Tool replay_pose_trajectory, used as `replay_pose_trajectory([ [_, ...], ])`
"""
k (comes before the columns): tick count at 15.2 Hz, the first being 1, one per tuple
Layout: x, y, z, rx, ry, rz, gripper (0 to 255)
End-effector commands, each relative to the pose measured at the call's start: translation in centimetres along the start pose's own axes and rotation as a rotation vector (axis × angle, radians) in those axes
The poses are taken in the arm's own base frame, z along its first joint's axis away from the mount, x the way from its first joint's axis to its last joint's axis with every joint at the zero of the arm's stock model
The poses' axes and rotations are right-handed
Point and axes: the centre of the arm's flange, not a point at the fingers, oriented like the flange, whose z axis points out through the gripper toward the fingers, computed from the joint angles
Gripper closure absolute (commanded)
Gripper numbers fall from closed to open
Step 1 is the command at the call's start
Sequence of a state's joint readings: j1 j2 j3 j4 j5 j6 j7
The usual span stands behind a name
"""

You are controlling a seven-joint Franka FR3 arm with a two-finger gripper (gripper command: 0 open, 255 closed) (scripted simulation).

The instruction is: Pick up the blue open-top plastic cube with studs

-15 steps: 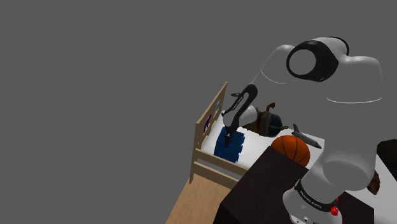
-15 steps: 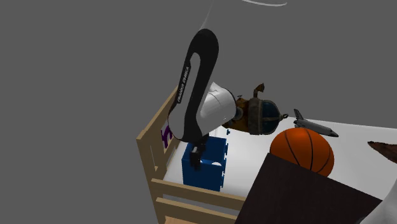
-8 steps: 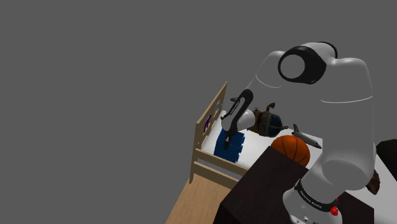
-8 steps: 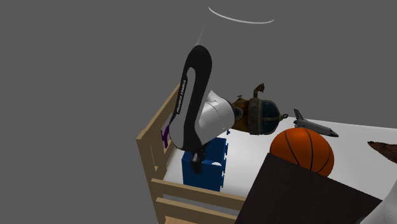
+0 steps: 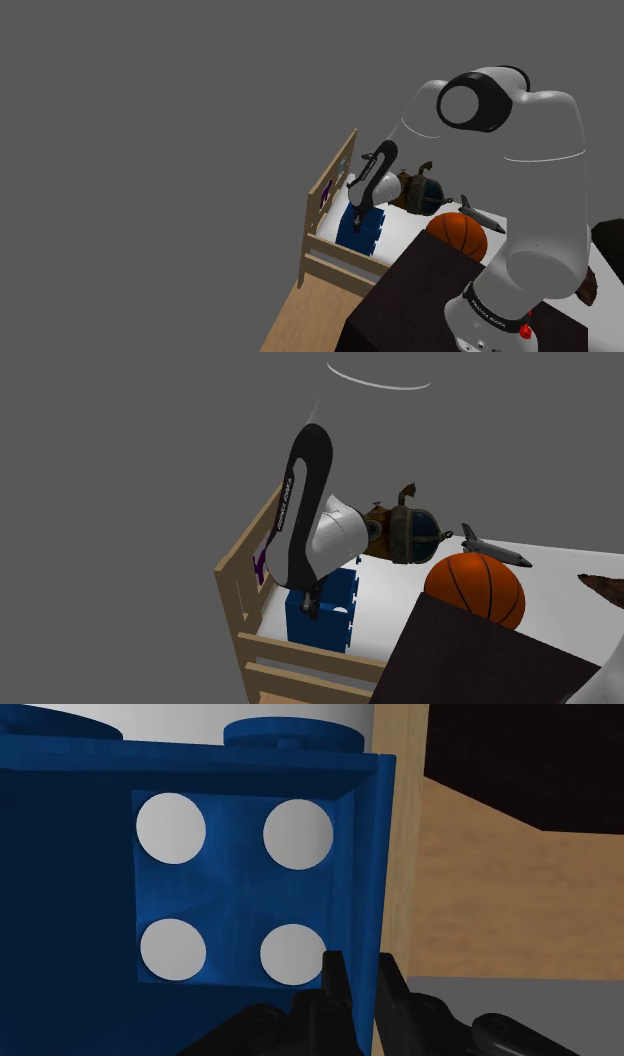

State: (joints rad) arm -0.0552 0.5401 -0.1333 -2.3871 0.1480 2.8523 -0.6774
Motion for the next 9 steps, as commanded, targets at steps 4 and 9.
replay_pose_trajectory([
  [4, -0.1, -0.1, -1.5, 0.001, -0.002, 0.002, 255],
  [9, -0.3, -0.1, -4.2, 0.001, -0.002, 0.002, 255],
])
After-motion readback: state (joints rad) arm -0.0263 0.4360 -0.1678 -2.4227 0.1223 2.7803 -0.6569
